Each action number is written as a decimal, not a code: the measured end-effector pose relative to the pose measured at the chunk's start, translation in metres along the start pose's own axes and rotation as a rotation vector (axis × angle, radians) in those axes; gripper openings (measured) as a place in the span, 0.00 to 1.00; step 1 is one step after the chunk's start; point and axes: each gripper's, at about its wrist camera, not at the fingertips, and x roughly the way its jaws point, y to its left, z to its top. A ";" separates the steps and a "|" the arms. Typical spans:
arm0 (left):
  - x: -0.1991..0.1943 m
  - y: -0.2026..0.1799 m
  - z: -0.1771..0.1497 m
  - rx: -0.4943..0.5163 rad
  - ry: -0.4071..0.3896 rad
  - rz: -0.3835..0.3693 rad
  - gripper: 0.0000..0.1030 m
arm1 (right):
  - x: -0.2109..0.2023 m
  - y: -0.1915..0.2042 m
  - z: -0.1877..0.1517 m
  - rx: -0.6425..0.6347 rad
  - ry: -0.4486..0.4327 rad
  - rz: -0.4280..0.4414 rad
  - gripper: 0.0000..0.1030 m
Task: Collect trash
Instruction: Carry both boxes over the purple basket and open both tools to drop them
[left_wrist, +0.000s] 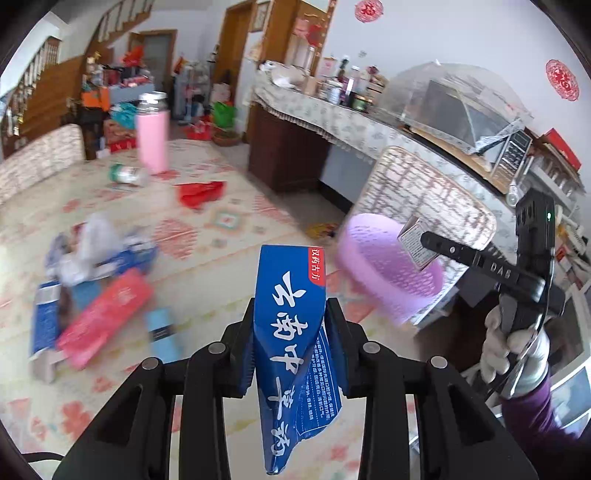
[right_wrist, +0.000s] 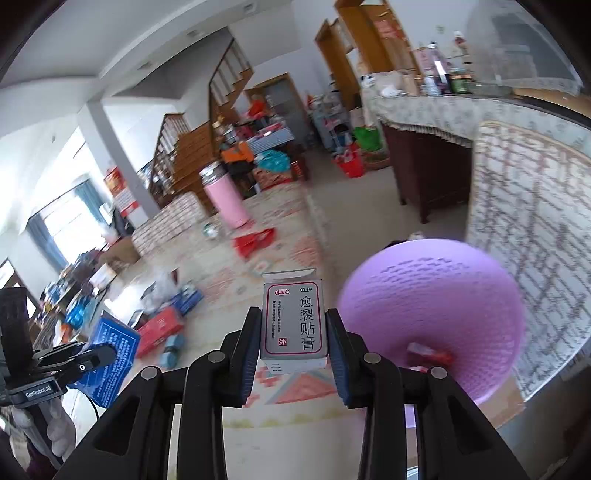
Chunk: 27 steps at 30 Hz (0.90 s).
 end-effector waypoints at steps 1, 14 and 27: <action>0.010 -0.006 0.006 -0.002 0.008 -0.021 0.32 | -0.003 -0.009 0.003 0.010 -0.007 -0.011 0.36; 0.126 -0.089 0.078 0.013 0.093 -0.196 0.32 | -0.013 -0.108 0.014 0.128 -0.016 -0.134 0.36; 0.145 -0.092 0.081 0.045 0.080 -0.128 0.67 | 0.000 -0.131 0.014 0.182 -0.031 -0.169 0.63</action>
